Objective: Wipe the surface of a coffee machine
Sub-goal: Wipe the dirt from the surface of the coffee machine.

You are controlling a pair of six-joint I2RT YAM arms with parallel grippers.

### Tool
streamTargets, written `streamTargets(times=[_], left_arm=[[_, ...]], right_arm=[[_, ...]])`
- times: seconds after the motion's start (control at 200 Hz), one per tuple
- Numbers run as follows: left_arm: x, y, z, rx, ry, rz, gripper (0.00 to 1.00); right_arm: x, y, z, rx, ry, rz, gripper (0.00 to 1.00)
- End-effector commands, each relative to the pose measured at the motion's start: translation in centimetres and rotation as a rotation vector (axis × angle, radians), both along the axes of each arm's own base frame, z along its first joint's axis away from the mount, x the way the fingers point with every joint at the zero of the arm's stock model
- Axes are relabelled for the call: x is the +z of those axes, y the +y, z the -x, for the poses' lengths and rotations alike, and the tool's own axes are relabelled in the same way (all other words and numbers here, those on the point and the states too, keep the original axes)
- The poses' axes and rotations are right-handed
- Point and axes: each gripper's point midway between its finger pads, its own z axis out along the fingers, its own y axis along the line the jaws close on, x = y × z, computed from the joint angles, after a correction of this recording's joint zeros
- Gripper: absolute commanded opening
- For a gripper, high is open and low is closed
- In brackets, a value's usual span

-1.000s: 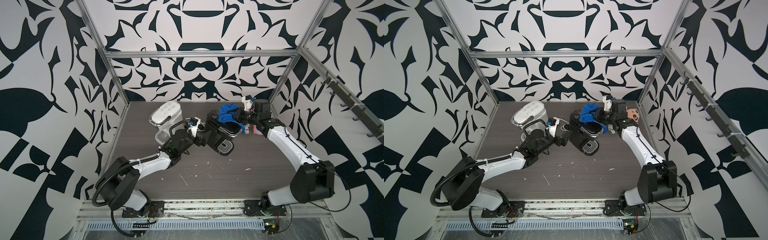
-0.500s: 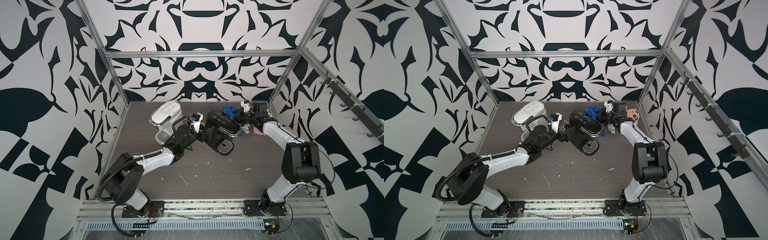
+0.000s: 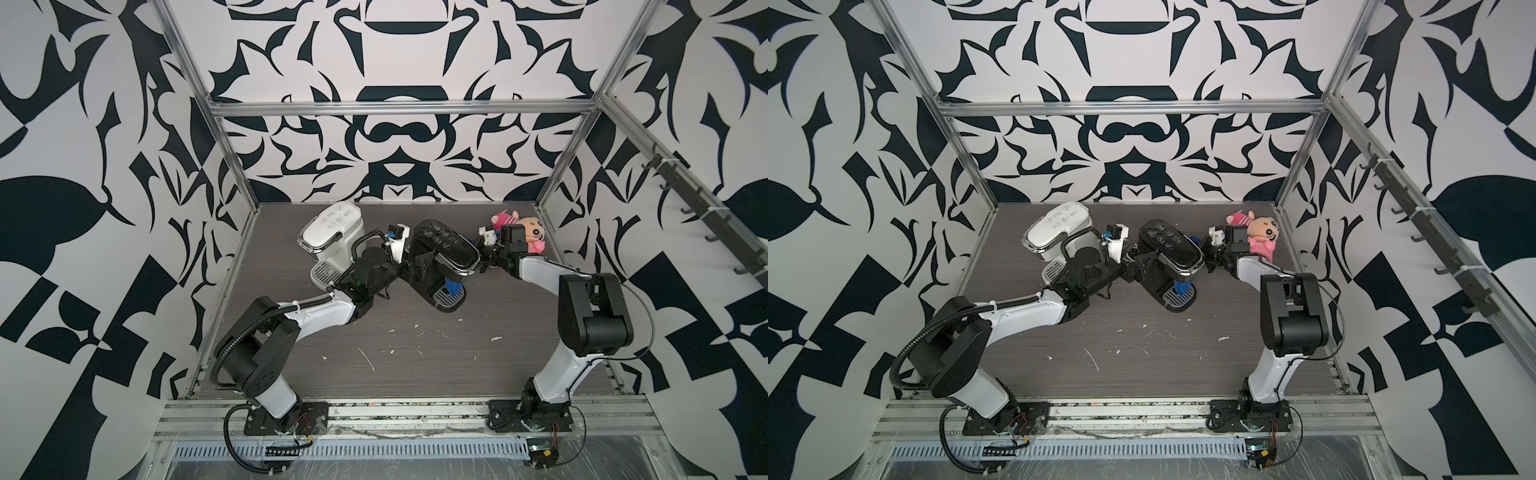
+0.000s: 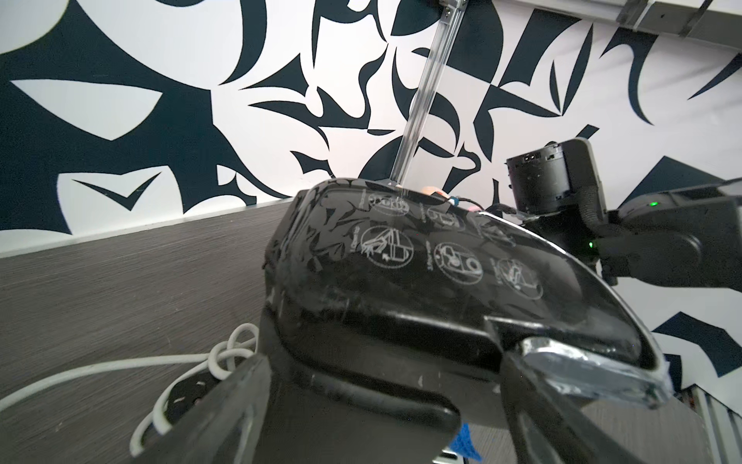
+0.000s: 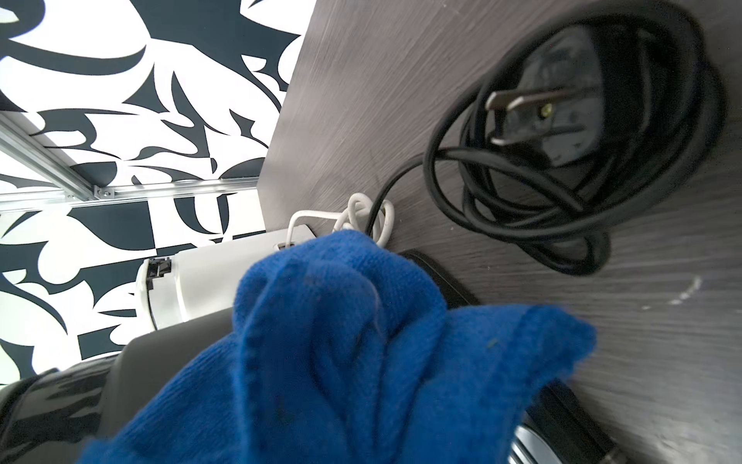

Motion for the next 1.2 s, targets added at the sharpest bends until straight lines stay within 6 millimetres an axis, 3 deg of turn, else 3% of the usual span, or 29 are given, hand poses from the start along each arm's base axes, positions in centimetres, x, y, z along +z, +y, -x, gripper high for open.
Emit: streamTargets(times=[0.0, 0.36, 0.605, 0.85, 1.055, 1.195], left_arm=[[1.4, -0.5, -0.6, -0.002, -0.014, 0.042, 0.92], [2.2, 0.7, -0.4, 0.036, -0.045, 0.031, 0.93], [3.0, 1.8, -0.6, 0.053, -0.059, 0.033, 0.93], [3.0, 2.1, -0.8, 0.039, -0.029, 0.028, 0.93], [2.3, 1.9, -0.9, 0.036, 0.01, 0.022, 0.93], [1.9, 1.8, -1.1, 0.035, 0.027, 0.026, 0.93]], right_arm=[[1.2, 1.8, 2.6, 0.081, 0.005, -0.049, 0.0], [1.8, 2.8, 6.7, 0.112, 0.0, -0.029, 0.0], [2.7, 2.0, 7.4, 0.107, -0.017, 0.052, 0.0], [4.1, 1.0, 6.3, 0.103, -0.065, 0.137, 0.0], [5.5, -1.2, 3.7, 0.056, -0.095, 0.175, 0.0], [6.4, -1.2, 2.3, 0.057, -0.104, 0.177, 0.0]])
